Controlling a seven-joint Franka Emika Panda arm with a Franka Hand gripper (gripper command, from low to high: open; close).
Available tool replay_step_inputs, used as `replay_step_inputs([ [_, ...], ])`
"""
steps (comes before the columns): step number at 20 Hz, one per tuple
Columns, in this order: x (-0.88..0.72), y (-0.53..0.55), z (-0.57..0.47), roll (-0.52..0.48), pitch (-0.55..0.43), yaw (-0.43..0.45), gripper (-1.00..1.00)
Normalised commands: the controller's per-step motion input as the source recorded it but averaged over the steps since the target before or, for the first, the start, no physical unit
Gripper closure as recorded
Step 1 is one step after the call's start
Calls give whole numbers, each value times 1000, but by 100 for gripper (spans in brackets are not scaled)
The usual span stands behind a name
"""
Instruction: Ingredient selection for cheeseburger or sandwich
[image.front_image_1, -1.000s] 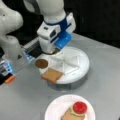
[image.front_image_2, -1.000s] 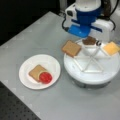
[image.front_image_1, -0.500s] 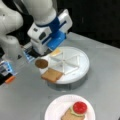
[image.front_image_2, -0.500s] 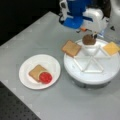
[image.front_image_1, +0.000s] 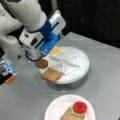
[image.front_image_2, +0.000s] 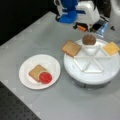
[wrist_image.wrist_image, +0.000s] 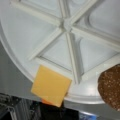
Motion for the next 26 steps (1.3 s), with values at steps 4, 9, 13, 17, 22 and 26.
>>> replay_step_inputs([
  [4, 156, -502, -105, 496, 83, 196, -100],
  [9, 207, -417, -27, 413, 102, 177, -100],
  [13, 277, -298, 68, 387, 102, 164, -100],
  [17, 306, -344, -45, 501, 102, 212, -100],
  [22, 329, -456, -150, 507, 127, 227, -100],
  [26, 385, -443, -150, 482, 98, 215, -100],
])
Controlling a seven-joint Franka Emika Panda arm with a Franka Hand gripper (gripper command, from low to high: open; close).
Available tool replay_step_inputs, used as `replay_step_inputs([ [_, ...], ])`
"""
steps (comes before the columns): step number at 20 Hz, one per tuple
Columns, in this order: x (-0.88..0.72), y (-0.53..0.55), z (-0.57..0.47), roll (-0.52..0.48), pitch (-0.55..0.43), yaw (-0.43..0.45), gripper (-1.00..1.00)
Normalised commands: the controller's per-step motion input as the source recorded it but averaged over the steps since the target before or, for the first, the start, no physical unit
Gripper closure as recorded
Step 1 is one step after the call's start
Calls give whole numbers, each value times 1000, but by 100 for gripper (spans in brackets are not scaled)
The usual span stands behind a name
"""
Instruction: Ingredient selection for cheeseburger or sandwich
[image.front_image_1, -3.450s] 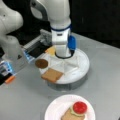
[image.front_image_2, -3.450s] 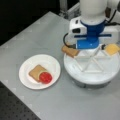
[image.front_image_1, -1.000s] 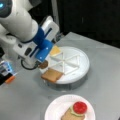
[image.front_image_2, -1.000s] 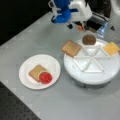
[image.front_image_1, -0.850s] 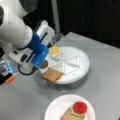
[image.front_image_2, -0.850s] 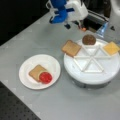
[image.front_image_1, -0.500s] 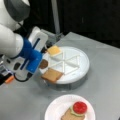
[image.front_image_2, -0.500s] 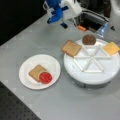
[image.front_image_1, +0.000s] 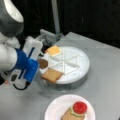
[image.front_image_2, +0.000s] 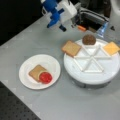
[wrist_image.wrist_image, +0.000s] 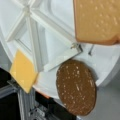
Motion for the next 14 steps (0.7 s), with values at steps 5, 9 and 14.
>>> replay_step_inputs([
  [5, 398, -362, -113, 452, 82, 212, -100],
  [9, 356, -295, -105, 431, 32, 227, -100],
  [14, 316, -272, -161, 415, 5, 236, -100],
])
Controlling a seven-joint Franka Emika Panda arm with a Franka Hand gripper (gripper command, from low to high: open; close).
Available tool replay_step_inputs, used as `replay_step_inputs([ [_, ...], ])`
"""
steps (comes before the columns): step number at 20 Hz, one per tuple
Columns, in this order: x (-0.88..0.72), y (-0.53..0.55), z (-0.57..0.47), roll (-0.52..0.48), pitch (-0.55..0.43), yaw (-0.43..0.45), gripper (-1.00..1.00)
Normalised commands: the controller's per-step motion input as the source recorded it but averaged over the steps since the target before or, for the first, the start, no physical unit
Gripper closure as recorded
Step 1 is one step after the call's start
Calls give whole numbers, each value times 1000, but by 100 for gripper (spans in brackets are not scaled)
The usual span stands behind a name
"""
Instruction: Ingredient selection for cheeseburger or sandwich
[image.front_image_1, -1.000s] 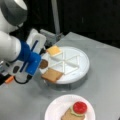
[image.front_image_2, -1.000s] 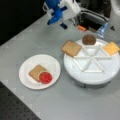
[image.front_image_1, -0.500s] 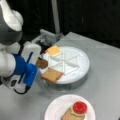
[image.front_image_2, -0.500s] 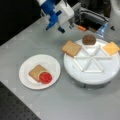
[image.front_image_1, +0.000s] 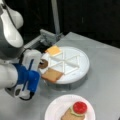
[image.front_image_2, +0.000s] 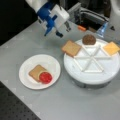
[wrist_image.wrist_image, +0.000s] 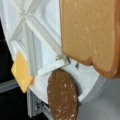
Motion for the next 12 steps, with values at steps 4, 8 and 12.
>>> replay_step_inputs([
  [4, 320, -278, -212, 373, 20, 188, -100],
  [8, 305, -252, -233, 305, -1, 130, -100],
  [12, 326, -230, -202, 390, 9, 132, -100],
])
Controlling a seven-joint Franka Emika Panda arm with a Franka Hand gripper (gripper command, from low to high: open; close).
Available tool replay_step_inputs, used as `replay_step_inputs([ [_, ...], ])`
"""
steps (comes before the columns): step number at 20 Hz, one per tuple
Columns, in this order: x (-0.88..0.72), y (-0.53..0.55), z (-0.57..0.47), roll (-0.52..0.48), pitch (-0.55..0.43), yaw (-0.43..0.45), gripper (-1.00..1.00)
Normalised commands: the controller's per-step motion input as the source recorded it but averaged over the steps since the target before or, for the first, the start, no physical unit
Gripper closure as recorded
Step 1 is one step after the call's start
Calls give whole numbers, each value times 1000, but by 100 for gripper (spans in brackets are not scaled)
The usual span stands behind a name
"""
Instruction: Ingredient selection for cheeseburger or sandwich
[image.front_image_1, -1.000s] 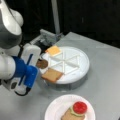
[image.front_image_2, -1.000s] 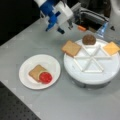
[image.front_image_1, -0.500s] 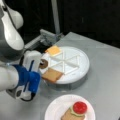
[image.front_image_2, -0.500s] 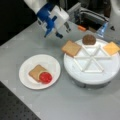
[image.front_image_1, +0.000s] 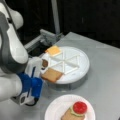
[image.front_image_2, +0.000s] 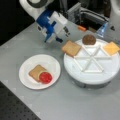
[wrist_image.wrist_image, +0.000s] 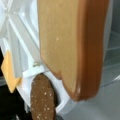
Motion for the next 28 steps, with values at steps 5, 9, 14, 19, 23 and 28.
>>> replay_step_inputs([
  [5, 322, -228, -96, 348, -10, 137, -100],
  [9, 330, -174, -79, 355, -65, 160, -100],
  [14, 306, -152, -100, 377, -39, 167, -100],
  [19, 300, -145, -104, 336, -24, 146, -100],
  [23, 305, -158, -102, 319, -26, 144, -100],
  [28, 293, -142, -115, 321, -26, 136, -100],
])
